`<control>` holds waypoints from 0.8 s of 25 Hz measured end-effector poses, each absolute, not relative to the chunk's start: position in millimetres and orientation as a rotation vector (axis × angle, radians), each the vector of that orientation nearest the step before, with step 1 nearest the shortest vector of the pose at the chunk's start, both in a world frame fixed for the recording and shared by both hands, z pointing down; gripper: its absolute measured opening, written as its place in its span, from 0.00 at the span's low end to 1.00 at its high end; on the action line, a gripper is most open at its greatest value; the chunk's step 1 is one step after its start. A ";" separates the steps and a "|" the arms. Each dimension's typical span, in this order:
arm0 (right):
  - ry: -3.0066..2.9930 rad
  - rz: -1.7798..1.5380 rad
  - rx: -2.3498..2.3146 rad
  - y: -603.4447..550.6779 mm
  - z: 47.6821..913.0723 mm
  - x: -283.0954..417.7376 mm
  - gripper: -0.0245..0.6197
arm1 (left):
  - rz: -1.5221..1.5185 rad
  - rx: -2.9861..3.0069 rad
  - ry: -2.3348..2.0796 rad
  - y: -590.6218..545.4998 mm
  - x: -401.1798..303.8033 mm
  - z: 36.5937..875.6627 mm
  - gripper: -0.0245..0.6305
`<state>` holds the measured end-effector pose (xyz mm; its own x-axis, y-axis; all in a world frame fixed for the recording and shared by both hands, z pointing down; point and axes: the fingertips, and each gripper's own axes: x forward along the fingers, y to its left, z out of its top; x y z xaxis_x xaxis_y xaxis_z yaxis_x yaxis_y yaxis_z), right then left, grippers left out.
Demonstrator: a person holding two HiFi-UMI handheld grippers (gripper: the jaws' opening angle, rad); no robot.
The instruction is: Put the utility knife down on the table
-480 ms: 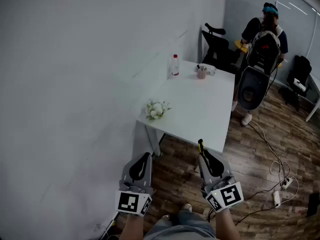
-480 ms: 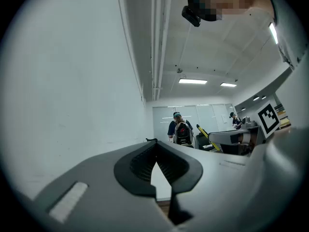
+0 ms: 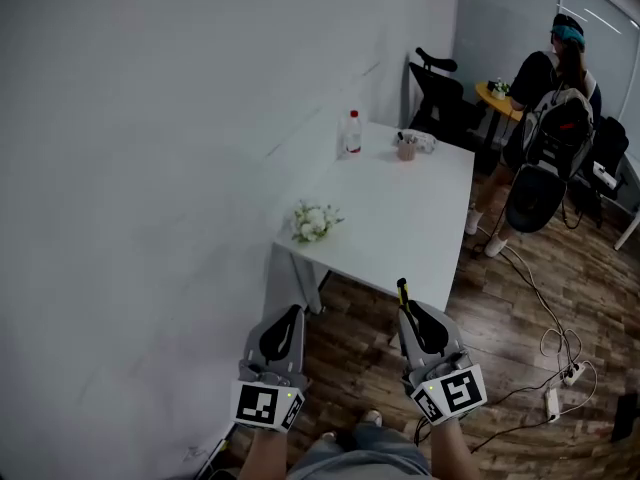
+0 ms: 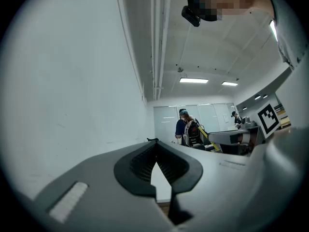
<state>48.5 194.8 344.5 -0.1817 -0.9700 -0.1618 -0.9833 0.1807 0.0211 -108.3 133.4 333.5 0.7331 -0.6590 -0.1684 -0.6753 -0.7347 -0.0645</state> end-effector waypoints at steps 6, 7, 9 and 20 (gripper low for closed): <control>2.335 0.176 -1.923 188.1 345.8 57.9 0.12 | 0.193 -2.810 1.100 128.1 -98.3 335.3 0.06; 2.337 0.175 -1.921 186.2 346.1 59.8 0.12 | 0.192 -2.810 1.102 126.4 -96.2 335.4 0.06; 2.344 0.173 -1.917 180.7 346.9 64.4 0.12 | 0.189 -2.809 1.107 121.9 -91.2 335.9 0.06; 2.381 0.160 -1.820 144.9 345.6 98.4 0.12 | 0.197 -2.772 1.164 95.2 -57.2 335.8 0.06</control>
